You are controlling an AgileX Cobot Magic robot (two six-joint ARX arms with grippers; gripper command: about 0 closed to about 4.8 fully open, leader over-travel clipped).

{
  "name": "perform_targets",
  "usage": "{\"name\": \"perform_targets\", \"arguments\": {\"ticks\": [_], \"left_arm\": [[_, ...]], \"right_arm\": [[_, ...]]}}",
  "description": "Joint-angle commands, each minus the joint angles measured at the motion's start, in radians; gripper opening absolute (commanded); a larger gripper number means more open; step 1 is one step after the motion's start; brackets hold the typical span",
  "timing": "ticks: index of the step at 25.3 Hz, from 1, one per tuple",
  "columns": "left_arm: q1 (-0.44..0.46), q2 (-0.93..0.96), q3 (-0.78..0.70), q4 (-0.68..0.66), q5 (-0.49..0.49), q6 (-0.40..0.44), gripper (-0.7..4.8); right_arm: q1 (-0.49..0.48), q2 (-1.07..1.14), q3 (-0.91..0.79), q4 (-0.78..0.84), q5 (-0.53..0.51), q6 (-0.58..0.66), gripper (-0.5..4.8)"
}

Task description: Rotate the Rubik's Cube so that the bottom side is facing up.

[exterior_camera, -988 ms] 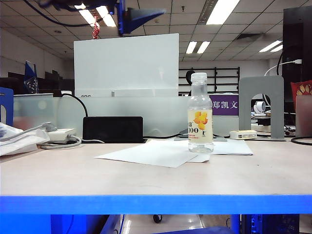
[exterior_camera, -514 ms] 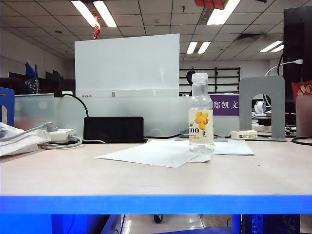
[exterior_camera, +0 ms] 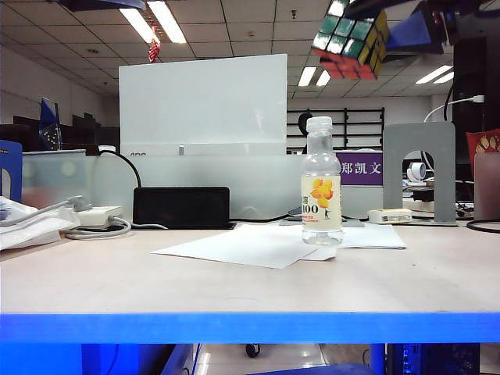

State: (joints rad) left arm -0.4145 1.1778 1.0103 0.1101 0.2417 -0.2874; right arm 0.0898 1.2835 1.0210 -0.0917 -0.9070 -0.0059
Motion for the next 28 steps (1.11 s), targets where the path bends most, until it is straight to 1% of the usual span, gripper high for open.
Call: {"name": "perform_targets", "arguments": {"ticks": [1, 3, 7, 13, 17, 25, 28], "left_arm": [[0.0, -0.032, -0.039, 0.008, -0.013, 0.003, 3.89], [0.0, -0.041, -0.058, 0.002, -0.011, 0.002, 3.89], [-0.002, -0.054, -0.085, -0.004, 0.015, -0.013, 3.89], [-0.04, -0.077, -0.11, -0.011, 0.016, 0.001, 3.89], [-0.076, -0.089, -0.126, -0.012, 0.016, 0.004, 3.89], [-0.087, -0.143, -0.214, 0.0, 0.005, 0.0, 3.89], [-0.087, -0.171, -0.245, 0.004, 0.005, 0.001, 3.88]], "right_arm": [[0.021, -0.005, -0.036, 0.079, 0.045, -0.009, -0.01], [0.049, -0.005, -0.065, 0.107, 0.091, -0.018, -0.01], [0.095, -0.004, -0.122, 0.174, 0.136, -0.017, -0.01], [0.149, 0.014, -0.194, 0.24, 0.223, -0.016, -0.01], [0.161, 0.06, -0.215, 0.249, 0.231, -0.017, -0.01], [0.164, 0.168, -0.229, 0.309, 0.235, -0.016, -0.01], [0.188, 0.183, -0.249, 0.366, 0.239, -0.017, -0.01]]}}
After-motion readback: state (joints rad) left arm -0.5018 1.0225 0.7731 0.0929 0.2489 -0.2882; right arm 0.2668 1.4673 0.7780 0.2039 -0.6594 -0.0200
